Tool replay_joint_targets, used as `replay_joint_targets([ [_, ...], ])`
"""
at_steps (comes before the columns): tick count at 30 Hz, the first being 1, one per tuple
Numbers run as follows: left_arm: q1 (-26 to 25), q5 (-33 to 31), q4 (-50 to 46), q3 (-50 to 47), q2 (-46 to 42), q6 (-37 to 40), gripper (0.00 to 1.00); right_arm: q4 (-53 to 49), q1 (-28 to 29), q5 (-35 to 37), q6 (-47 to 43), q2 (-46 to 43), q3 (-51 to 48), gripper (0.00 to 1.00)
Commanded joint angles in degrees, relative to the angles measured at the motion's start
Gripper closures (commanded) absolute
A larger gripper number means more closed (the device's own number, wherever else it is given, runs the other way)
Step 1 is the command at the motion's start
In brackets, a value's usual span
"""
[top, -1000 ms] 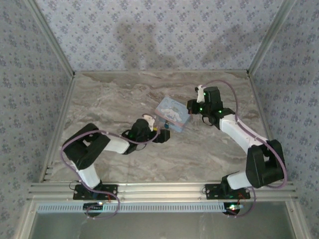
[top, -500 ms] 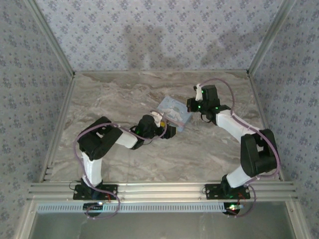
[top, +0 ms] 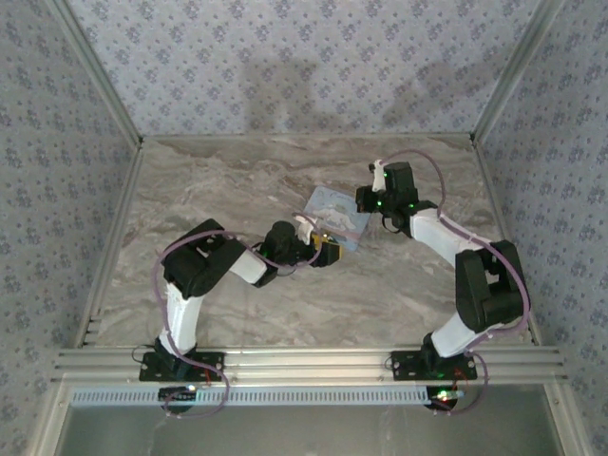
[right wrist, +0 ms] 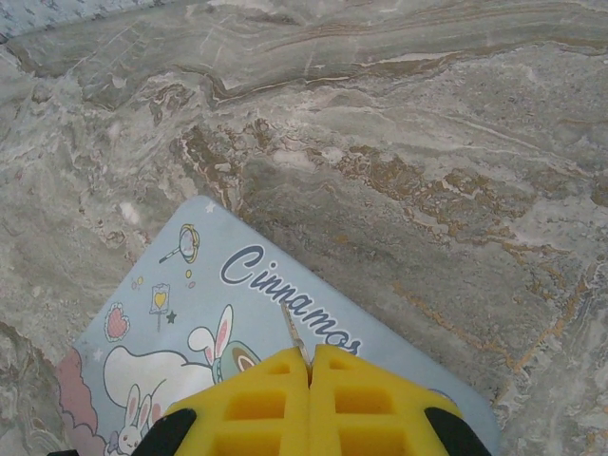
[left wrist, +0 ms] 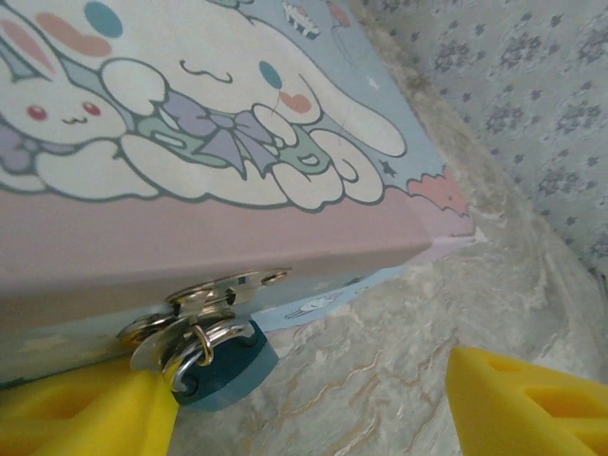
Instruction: Unlock the padlock with the key
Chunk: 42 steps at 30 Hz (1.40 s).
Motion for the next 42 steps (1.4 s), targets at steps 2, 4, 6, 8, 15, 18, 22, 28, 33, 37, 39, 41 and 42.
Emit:
replay_joint_targets([
  [2, 0.1, 2.5, 9.0, -0.5, 2.9, -5.0, 0.24, 1.2, 0.2, -0.2, 0.7, 1.0, -0.7, 1.00],
  [4, 0.0, 3.5, 10.6, -0.7, 3.4, -5.9, 0.26, 1.2, 0.1, 0.0, 0.7, 1.0, -0.7, 1.00],
  [6, 0.0, 4.9, 12.0, -0.7, 4.1, -7.4, 0.33, 1.3, 0.2, 0.0, 0.7, 1.1, -0.7, 1.00],
  [8, -0.2, 4.9, 12.1, -0.9, 4.4, -8.2, 0.32, 1.5, 0.2, -0.1, 0.9, 1.2, -0.6, 1.00],
  [15, -1.8, 4.8, 7.8, 0.4, 4.7, -8.1, 0.27, 2.2, 0.4, 0.0, 1.4, 1.5, -1.0, 1.00],
  [18, -2.8, 3.8, 5.6, 1.4, 5.3, -8.4, 0.26, 2.4, 0.3, 0.0, 1.5, 1.3, -1.3, 1.00],
  [22, -3.2, 3.5, 5.3, 2.4, 6.8, -10.8, 0.33, 2.7, 0.3, 0.2, 1.7, 0.9, -1.8, 1.00],
  [28, -4.9, 4.4, 3.1, 3.2, 7.1, -12.5, 0.34, 3.3, 0.1, 0.2, 1.9, 0.5, -2.5, 1.00],
  [33, -6.9, 2.6, -1.8, 4.0, 7.1, -12.0, 0.28, 4.1, -0.1, -0.1, 2.2, 0.1, -3.3, 1.00],
  [37, -6.9, -0.2, -2.5, 4.1, 7.7, -13.5, 0.26, 4.3, -0.3, -0.1, 2.4, -0.8, -3.9, 1.00],
  [39, -6.8, -2.4, -3.3, 4.1, 7.8, -14.4, 0.28, 4.2, -0.4, -0.2, 2.4, -1.2, -4.0, 1.00],
  [41, -6.9, -4.7, -2.3, 3.7, 8.3, -16.3, 0.28, 4.2, -0.5, -0.2, 2.3, -1.6, -4.2, 1.00],
  [42, -6.9, -5.4, -1.7, 3.7, 8.6, -17.2, 0.25, 4.2, -0.7, -0.2, 2.3, -1.7, -4.3, 1.00],
])
